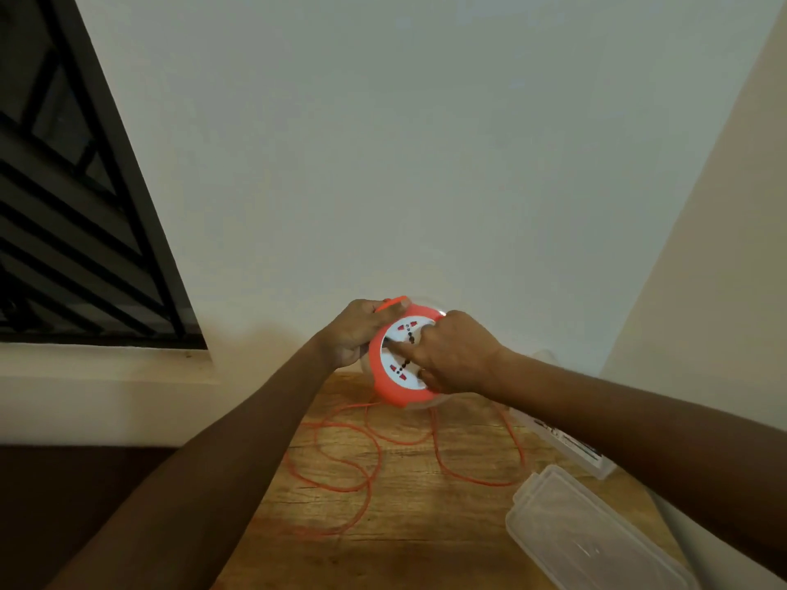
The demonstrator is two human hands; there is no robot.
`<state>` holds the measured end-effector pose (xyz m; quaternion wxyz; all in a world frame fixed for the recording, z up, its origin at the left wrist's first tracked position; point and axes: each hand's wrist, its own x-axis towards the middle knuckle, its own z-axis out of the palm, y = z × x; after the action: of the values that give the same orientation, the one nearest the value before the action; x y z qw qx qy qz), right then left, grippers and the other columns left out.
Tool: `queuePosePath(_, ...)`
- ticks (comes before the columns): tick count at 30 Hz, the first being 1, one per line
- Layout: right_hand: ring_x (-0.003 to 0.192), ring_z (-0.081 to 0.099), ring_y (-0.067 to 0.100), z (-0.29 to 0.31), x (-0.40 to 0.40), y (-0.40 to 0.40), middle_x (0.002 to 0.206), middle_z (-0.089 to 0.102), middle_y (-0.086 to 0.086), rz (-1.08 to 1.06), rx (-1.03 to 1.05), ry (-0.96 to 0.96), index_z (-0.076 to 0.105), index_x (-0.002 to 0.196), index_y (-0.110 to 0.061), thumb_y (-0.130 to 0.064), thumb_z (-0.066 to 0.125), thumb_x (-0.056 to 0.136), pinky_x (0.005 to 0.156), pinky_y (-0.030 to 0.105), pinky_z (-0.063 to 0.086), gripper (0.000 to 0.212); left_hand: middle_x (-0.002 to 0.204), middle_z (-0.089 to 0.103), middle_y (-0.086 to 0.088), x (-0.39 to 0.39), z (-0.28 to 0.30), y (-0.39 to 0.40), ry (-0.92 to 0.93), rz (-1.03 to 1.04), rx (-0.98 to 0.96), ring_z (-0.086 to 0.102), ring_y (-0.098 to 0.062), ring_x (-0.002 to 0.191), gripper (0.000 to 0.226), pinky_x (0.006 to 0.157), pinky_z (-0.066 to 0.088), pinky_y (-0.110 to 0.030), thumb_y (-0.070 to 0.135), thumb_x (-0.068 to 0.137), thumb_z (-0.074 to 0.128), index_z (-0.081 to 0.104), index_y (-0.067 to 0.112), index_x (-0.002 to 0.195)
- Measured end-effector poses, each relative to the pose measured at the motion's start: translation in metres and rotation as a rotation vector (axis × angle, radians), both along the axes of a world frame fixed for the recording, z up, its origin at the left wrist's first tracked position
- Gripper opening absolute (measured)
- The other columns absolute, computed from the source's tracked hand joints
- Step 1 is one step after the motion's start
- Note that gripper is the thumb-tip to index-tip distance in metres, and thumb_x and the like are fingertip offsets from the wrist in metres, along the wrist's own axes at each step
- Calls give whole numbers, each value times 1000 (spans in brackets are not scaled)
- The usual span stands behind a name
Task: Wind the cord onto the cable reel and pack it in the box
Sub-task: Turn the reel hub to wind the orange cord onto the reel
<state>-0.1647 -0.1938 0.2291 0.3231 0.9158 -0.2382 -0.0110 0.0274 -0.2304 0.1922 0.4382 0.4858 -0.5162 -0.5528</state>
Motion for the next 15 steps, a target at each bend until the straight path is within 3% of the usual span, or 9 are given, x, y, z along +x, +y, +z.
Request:
queuePosePath(3,82,70,33,-11,-2,-7,106,73,10,-100,12,-204,40,146,-21,-46,56,88,63,36,52,65,102,81,-14,-5,1,-1,84,115,-29,79,-33,86,38,72,66,-40,42,92,74,76,11,113)
queuePosePath(6,79,69,34,-19,3,-11,100,74,9,-240,77,-424,37,146,-26,-50,53,88,63,35,50,66,98,82,-12,-12,1,-2,108,224,-87,79,-34,88,35,79,66,-45,45,88,77,79,15,105)
queuePosePath(8,88,69,31,-23,8,-11,105,73,5,-395,237,-697,41,143,-30,-55,55,85,67,35,50,65,94,83,-8,-16,1,-3,139,290,-104,80,-31,86,30,77,66,-44,47,88,76,79,19,99)
queuePosePath(11,117,59,27,-28,17,-10,133,62,1,-567,612,-1139,46,143,-29,-50,61,83,88,37,48,65,90,83,-4,-22,-2,-4,172,361,-101,80,-27,82,29,73,66,-41,48,87,77,79,21,97)
queuePosePath(13,123,55,26,-34,20,-7,141,56,1,-597,787,-1224,39,148,-26,-39,65,81,91,34,45,73,90,83,-4,-21,-5,-5,122,364,-103,79,-27,82,33,70,66,-39,49,88,76,79,19,101)
queuePosePath(15,120,56,28,-38,18,0,134,60,3,-584,840,-1094,31,151,-24,-34,66,79,87,34,46,80,93,83,-8,-14,-7,-5,101,317,-90,79,-28,82,35,71,66,-39,47,88,76,79,15,102)
